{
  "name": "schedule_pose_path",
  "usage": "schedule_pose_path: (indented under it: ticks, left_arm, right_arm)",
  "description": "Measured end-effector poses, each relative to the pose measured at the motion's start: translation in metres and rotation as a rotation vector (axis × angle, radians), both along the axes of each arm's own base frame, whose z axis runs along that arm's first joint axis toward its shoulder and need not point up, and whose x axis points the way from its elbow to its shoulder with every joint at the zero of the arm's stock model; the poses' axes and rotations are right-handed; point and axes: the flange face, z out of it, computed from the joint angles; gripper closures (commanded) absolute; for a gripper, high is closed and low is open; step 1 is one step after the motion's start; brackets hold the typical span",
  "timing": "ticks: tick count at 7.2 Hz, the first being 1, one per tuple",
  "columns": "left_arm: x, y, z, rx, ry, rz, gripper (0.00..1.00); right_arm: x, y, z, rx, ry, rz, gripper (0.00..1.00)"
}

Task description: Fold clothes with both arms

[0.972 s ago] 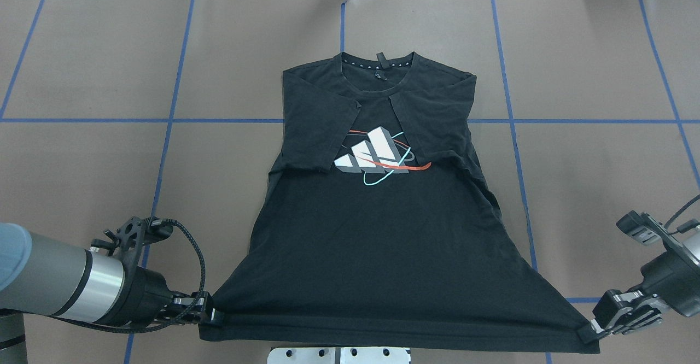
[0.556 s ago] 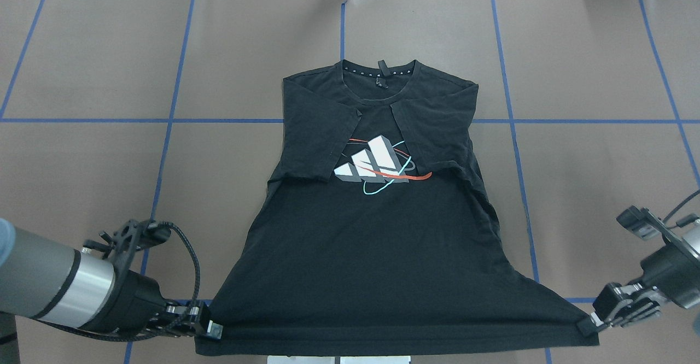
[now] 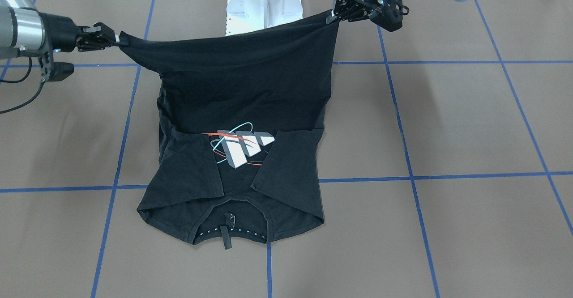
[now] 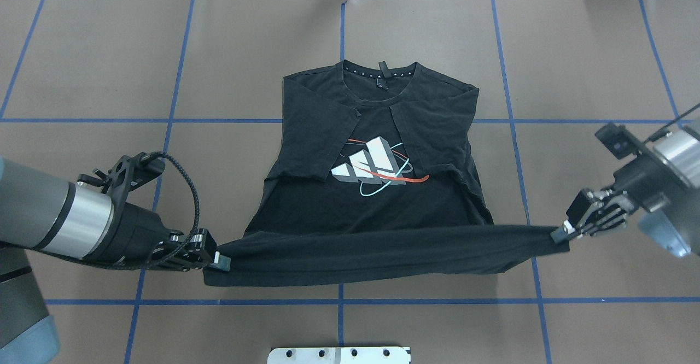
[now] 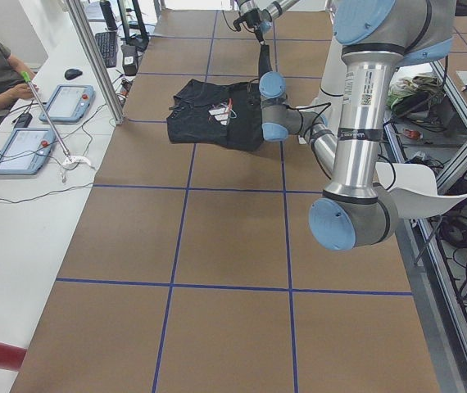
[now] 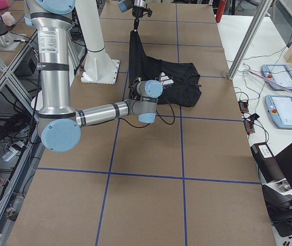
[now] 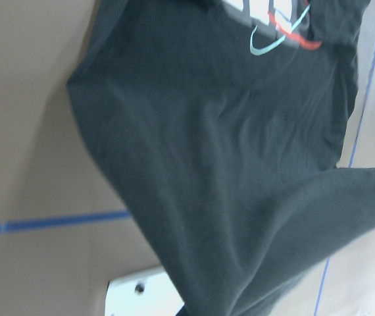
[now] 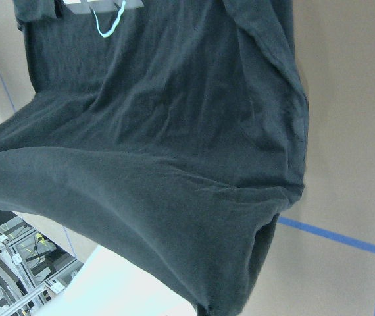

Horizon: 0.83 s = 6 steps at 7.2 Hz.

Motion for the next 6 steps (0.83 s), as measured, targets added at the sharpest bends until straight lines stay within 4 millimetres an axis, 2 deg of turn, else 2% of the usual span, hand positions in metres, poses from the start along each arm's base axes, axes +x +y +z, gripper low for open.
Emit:
schedule_pose_path:
  ticks: [1, 2, 4, 5, 6]
  left_arm:
    - [0.003, -0.017, -0.008, 0.001, 0.000, -0.026, 1.00]
    - [-0.005, -0.039, -0.022, 0.005, 0.005, -0.059, 1.00]
    - [-0.039, -0.083, -0.048, -0.007, 0.002, -0.112, 1.00]
    - [-0.047, -0.103, -0.053, -0.014, -0.004, -0.140, 1.00]
    - [-0.041, -0.122, -0.055, -0.024, -0.015, -0.156, 1.00]
  right_arm:
    - [0.009, -0.028, -0.006, 0.004, -0.007, 0.023, 1.00]
    - [0.017, -0.054, -0.016, 0.014, -0.014, 0.056, 1.00]
    - [0.036, -0.105, -0.042, 0.017, -0.015, 0.133, 1.00]
    - [0.048, -0.125, -0.055, 0.013, -0.010, 0.169, 1.00]
    - [0.058, -0.144, -0.065, 0.002, -0.003, 0.200, 1.00]
